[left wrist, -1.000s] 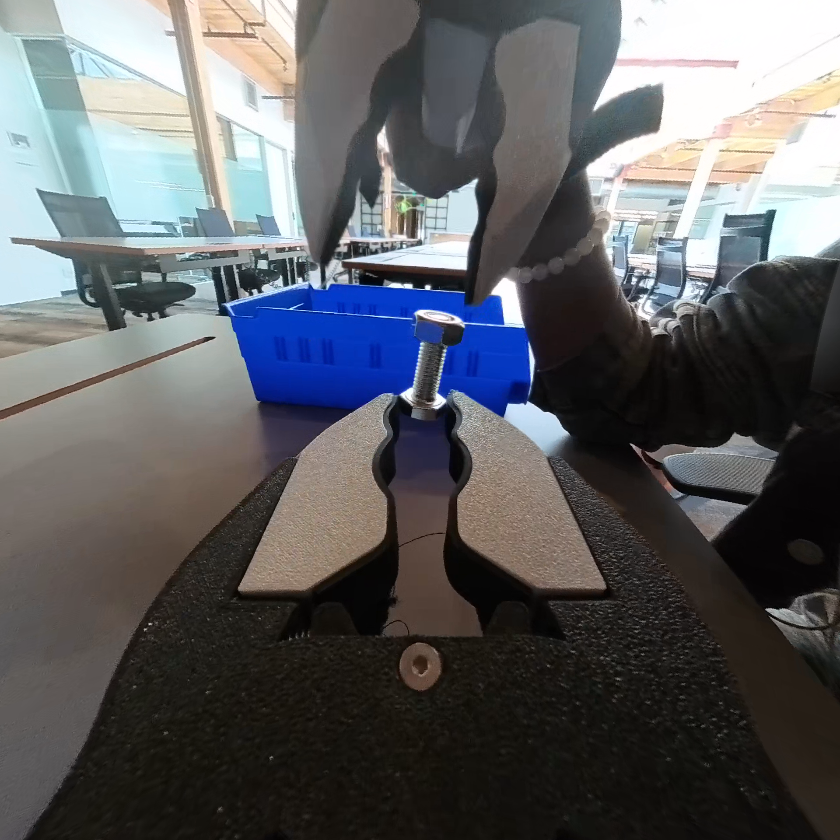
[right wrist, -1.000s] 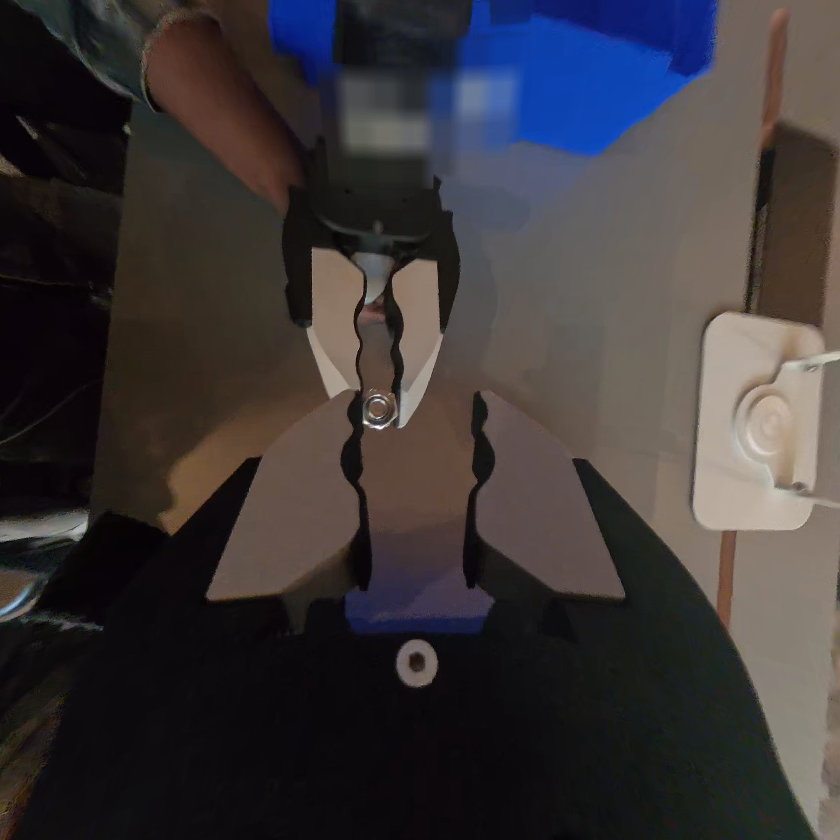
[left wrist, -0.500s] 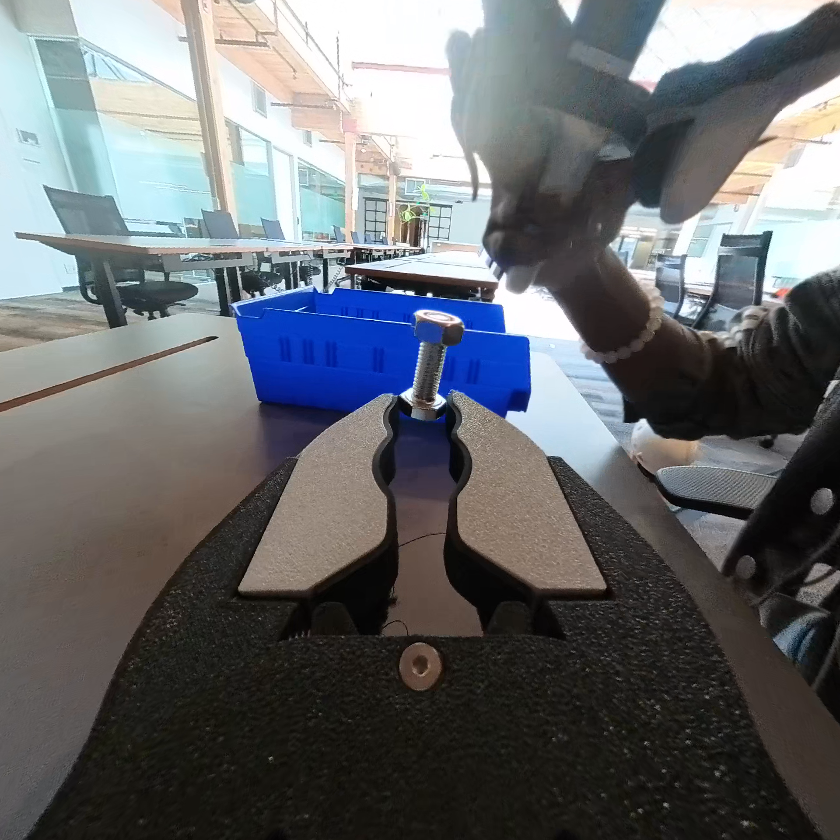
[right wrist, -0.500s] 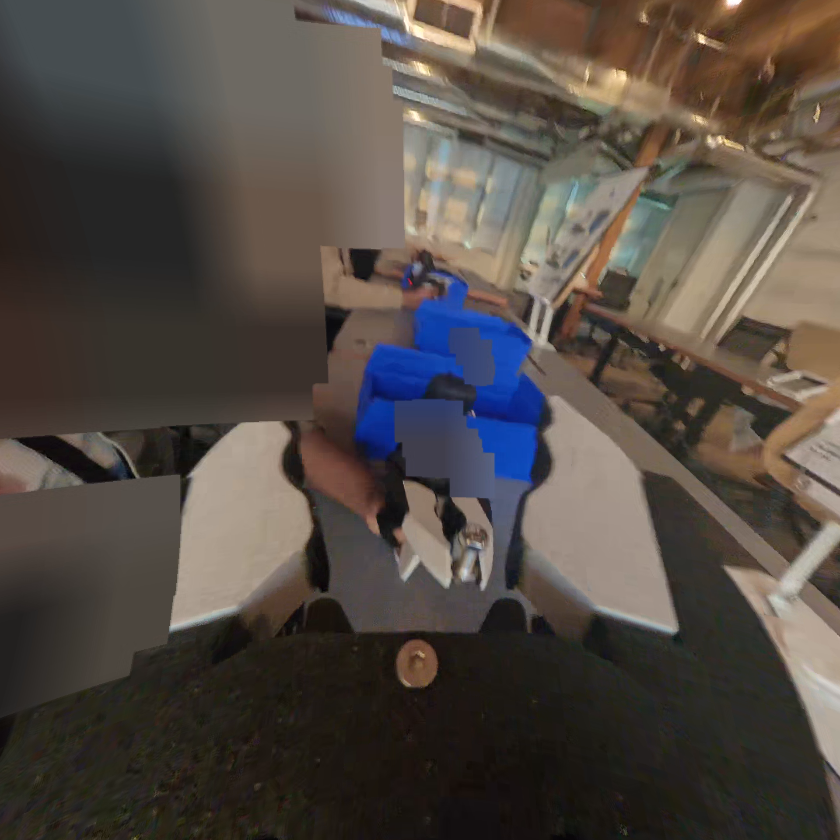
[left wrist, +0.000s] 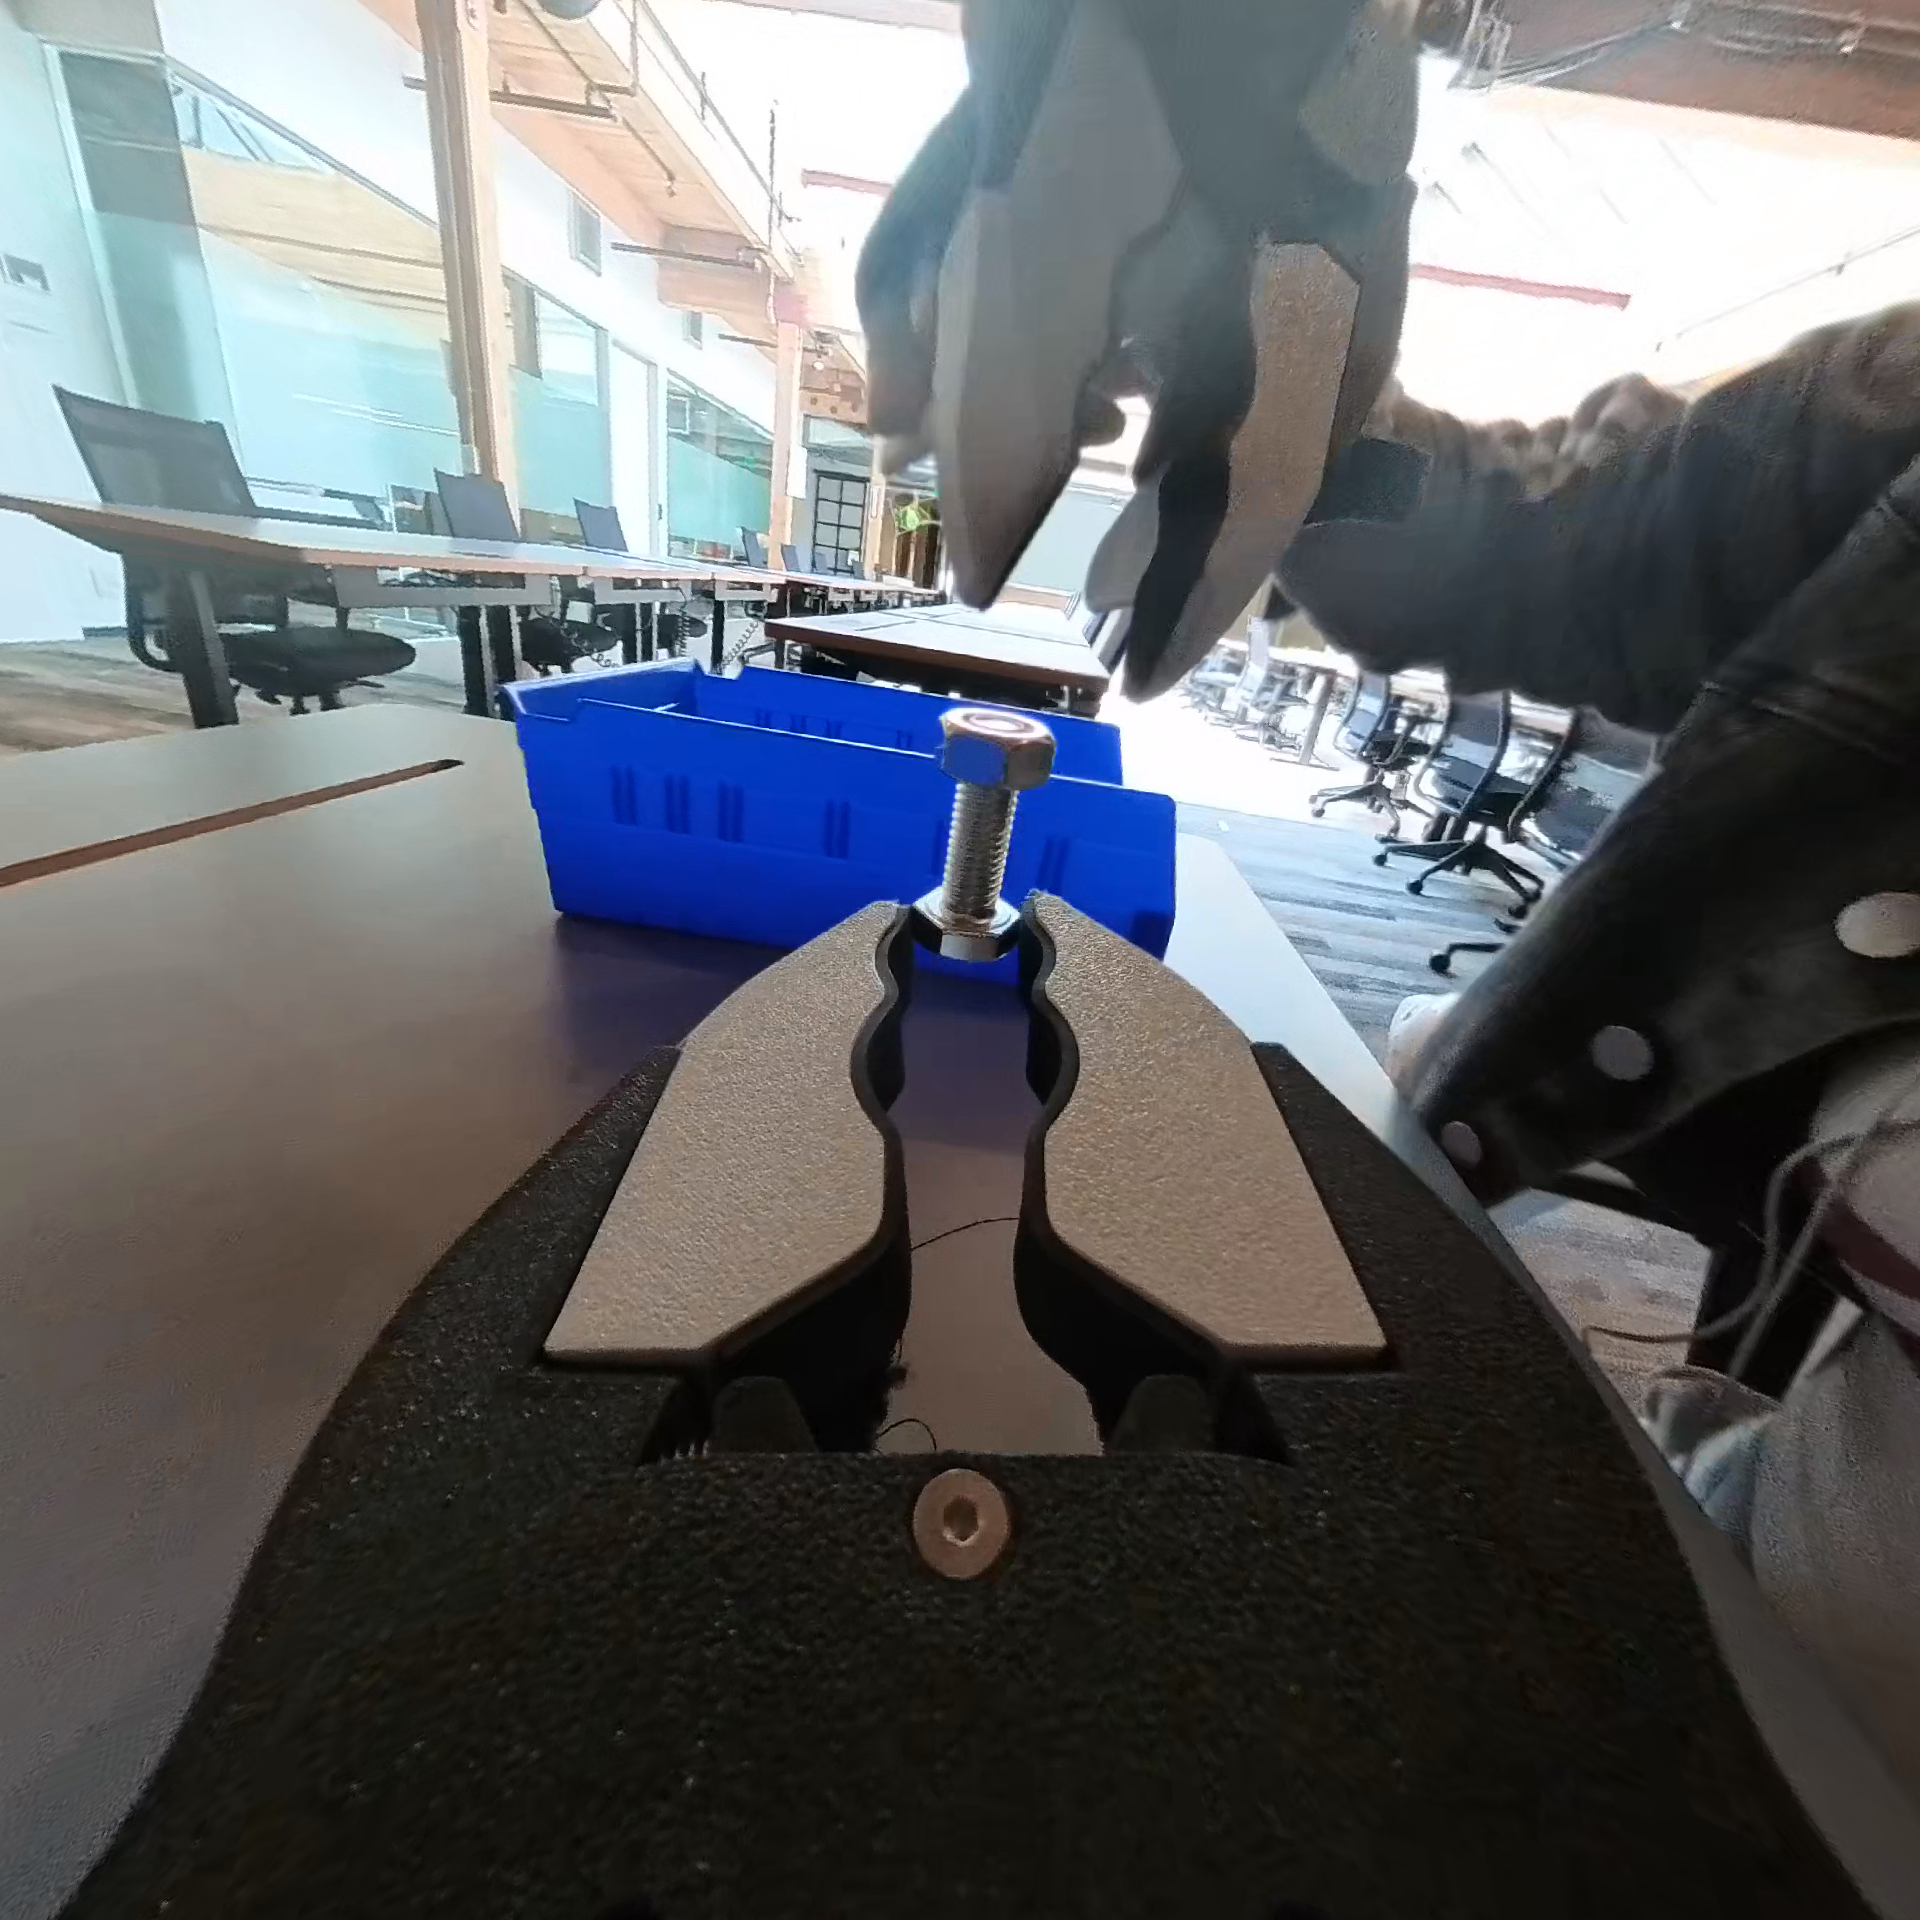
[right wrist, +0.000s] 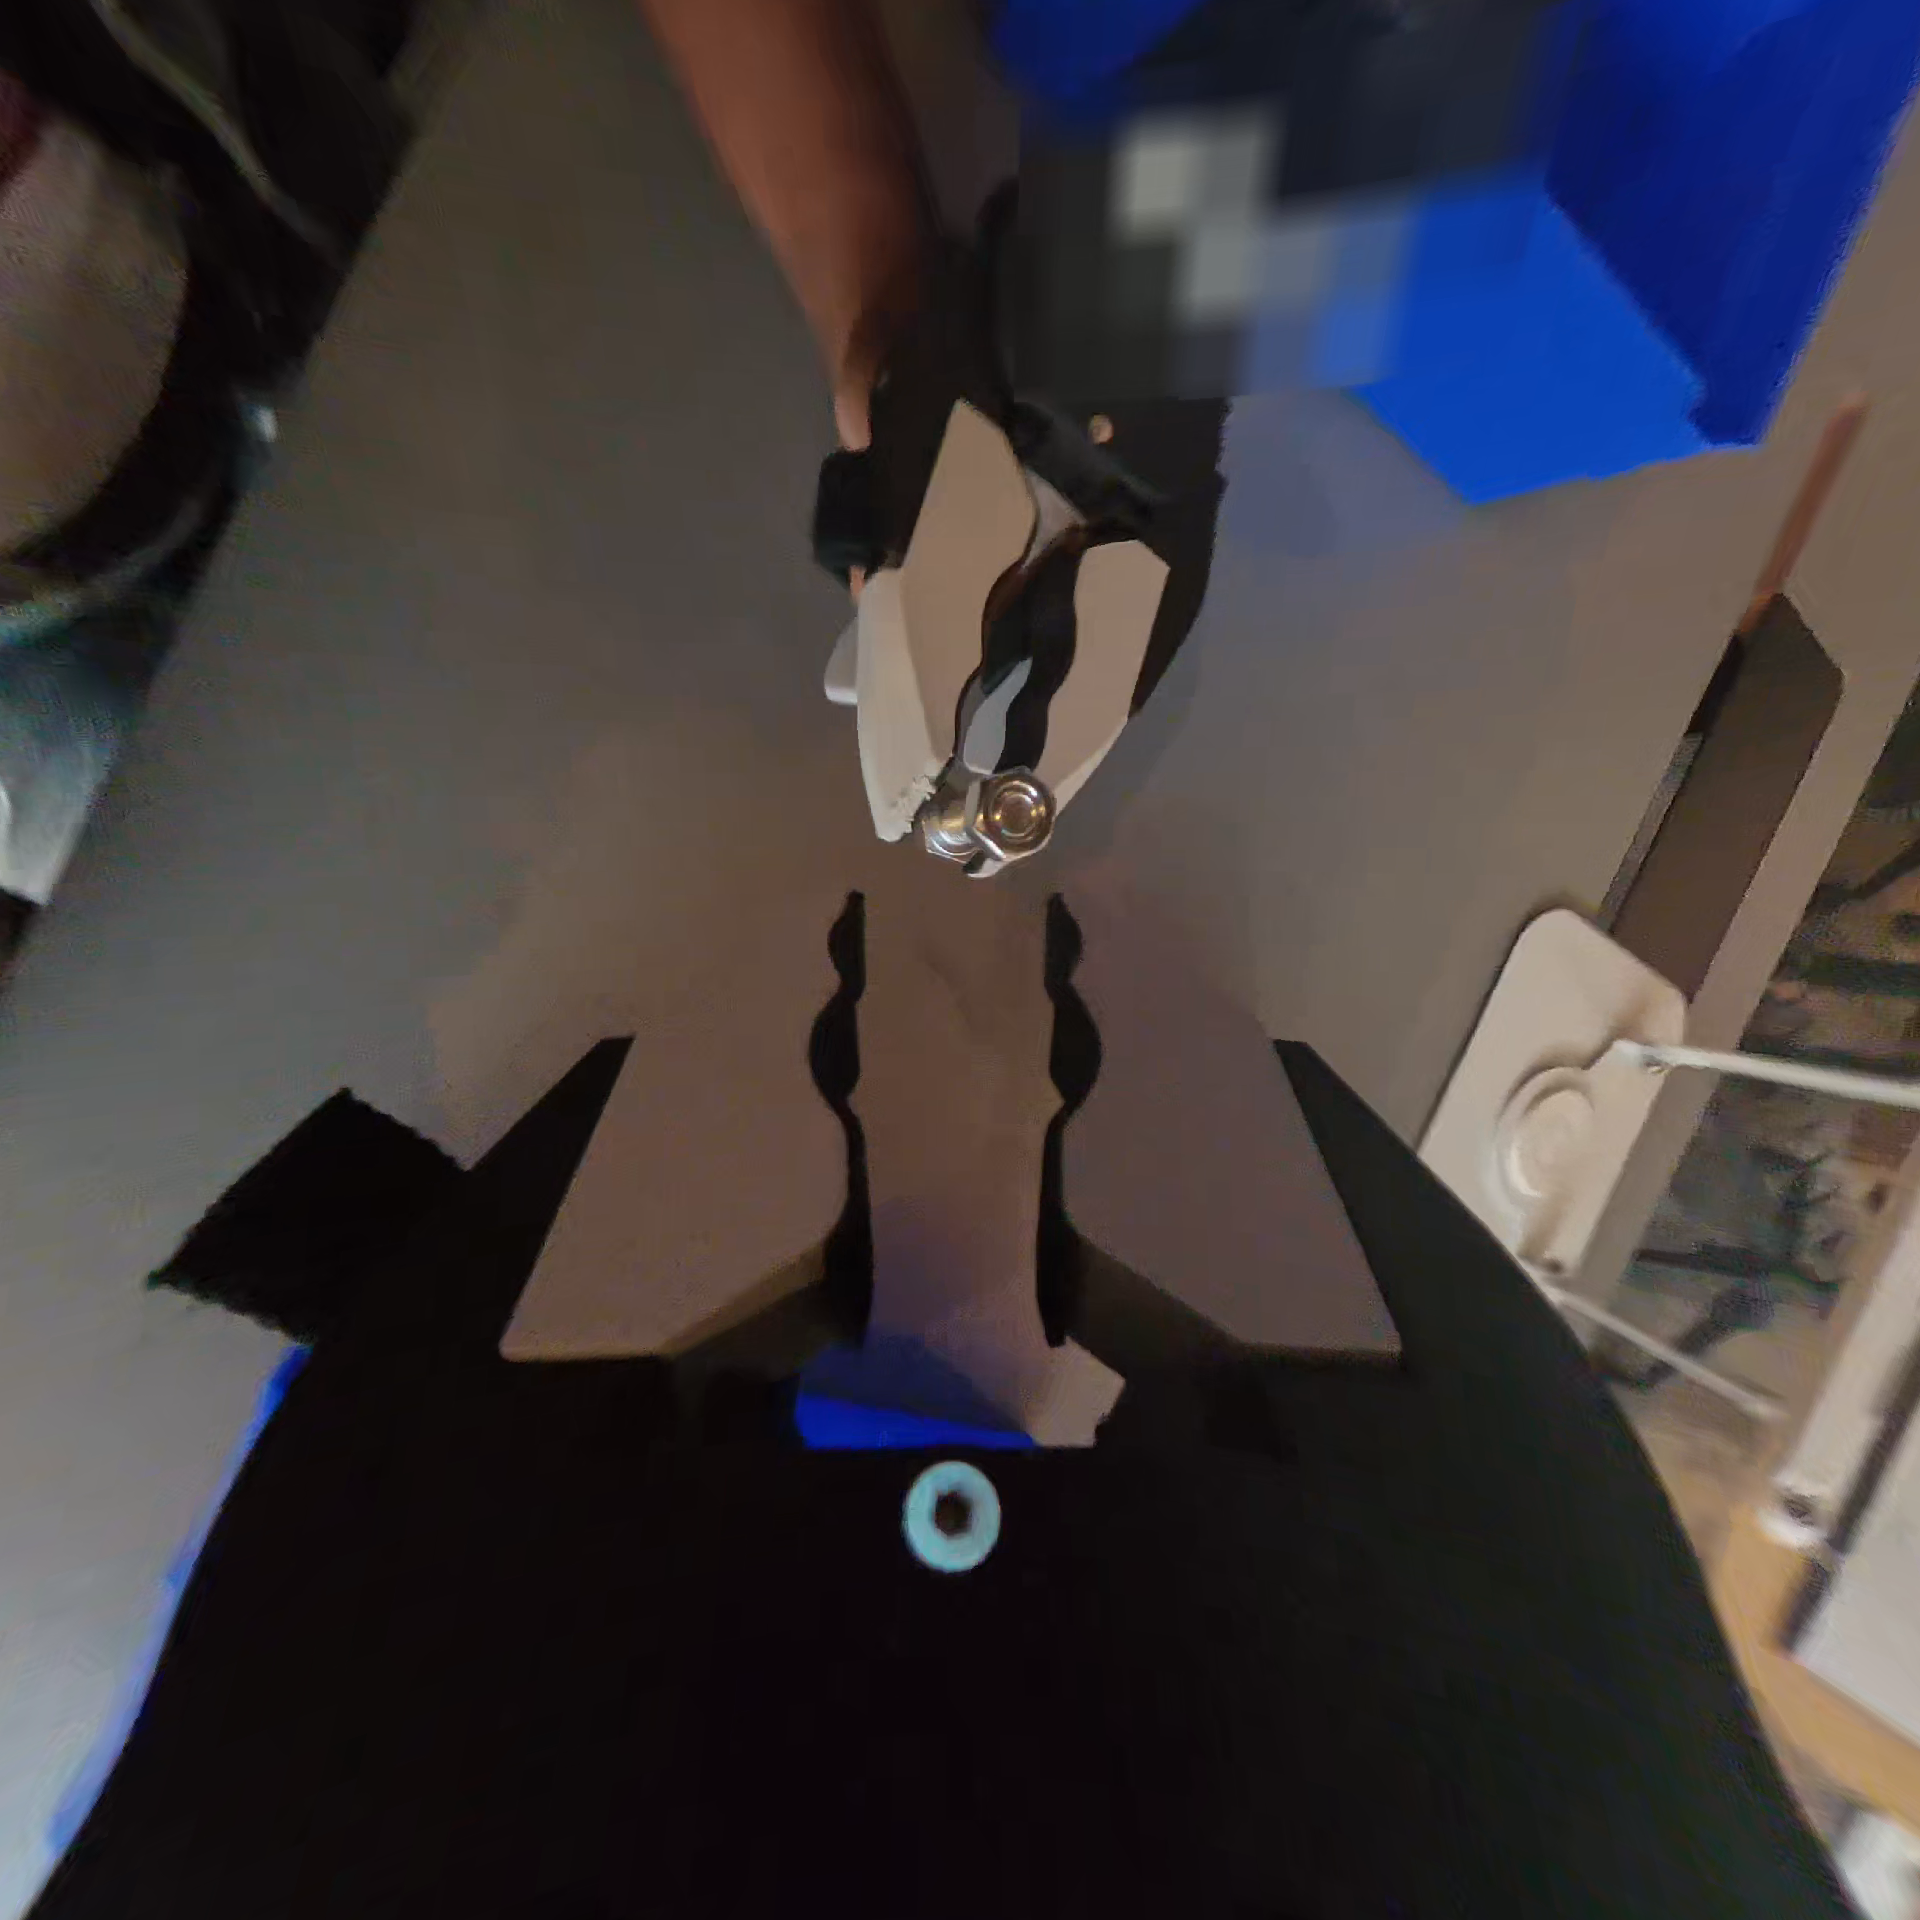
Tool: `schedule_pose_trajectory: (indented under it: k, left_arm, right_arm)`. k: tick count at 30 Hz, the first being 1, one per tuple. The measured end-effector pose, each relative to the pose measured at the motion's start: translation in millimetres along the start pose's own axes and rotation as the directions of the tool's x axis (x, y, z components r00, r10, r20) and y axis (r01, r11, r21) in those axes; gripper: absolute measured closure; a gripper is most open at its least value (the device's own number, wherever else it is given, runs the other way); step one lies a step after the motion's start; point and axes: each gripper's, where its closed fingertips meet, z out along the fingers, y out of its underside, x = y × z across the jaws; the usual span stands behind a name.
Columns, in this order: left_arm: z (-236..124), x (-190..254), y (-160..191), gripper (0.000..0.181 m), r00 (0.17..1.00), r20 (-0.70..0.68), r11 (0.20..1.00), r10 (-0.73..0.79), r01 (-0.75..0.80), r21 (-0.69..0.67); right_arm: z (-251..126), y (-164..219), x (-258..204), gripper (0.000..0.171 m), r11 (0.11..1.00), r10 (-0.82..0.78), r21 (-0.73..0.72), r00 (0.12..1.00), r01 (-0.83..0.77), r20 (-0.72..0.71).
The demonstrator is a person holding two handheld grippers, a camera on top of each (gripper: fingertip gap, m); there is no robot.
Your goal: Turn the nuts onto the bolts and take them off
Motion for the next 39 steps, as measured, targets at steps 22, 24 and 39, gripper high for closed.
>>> schedule_pose_trajectory:
  k: [22, 24, 39]
  left_arm:
    - [3, 12, 5, 0.162, 0.998, -0.062, 0.999, -0.022, 0.020, -0.035]
    - [3, 8, 3, 0.163, 0.999, -0.037, 0.999, -0.025, 0.024, -0.023]
    - [4, 9, 4, 0.163, 0.999, -0.030, 1.000, -0.012, 0.011, -0.024]
  right_arm:
    - [27, -8, -1, 0.154, 0.846, -0.428, -0.155, 0.823, 0.510, 0.373]
    - [27, -7, 2, 0.154, 0.907, -0.275, -0.224, 0.905, 0.356, 0.325]
    - [16, -9, -5, 0.135, 0.964, -0.022, -0.236, 0.922, 0.122, 0.386]
